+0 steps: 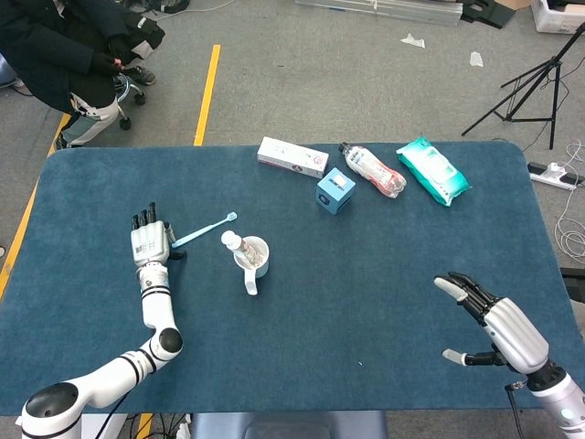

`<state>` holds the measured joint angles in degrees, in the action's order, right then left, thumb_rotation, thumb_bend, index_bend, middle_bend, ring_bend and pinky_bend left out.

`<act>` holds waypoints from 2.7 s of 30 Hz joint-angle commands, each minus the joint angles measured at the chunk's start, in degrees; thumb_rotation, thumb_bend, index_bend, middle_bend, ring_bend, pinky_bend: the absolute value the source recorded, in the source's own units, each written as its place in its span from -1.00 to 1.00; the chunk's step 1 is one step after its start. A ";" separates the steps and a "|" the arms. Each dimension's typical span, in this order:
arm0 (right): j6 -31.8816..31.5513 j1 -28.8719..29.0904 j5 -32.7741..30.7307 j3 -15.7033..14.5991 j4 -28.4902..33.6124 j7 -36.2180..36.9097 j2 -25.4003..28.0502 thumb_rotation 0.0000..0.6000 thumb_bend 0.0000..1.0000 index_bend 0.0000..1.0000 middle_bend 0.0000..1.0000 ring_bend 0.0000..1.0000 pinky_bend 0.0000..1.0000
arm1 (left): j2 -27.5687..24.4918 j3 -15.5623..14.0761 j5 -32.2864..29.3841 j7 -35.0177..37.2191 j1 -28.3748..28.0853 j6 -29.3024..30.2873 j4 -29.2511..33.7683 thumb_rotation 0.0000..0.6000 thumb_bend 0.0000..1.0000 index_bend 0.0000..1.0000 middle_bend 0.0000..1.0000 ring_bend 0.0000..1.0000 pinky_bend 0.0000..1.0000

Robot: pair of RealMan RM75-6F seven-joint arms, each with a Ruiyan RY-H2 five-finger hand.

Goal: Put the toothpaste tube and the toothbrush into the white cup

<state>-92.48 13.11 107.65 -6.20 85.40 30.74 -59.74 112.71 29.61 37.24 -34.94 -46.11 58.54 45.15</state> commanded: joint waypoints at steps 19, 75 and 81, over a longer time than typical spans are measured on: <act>0.17 0.09 -0.06 -0.05 0.10 0.01 0.03 1.00 -0.98 -0.95 -0.71 -0.83 -0.19 | -0.18 -0.03 -2.55 -2.27 -0.52 -0.98 -0.81 1.00 -0.64 0.19 -1.00 -1.00 -1.00; -0.41 -0.08 0.04 -0.04 -0.22 0.62 0.11 1.00 -0.98 -0.95 -0.71 -0.83 -0.19 | 1.58 0.70 -3.70 -0.76 -1.81 -3.43 -4.94 1.00 -0.46 0.22 -1.00 -1.00 -1.00; -0.29 -0.02 -0.06 0.01 -0.18 0.63 0.10 1.00 -0.98 -0.95 -0.71 -0.83 -0.19 | 0.65 0.23 -3.16 -0.81 -1.00 -2.49 -2.90 1.00 -0.44 0.25 -1.00 -1.00 -1.00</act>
<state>-92.76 13.08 107.60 -6.20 85.22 31.37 -59.64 113.59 29.97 33.94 -35.72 -47.31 55.82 41.88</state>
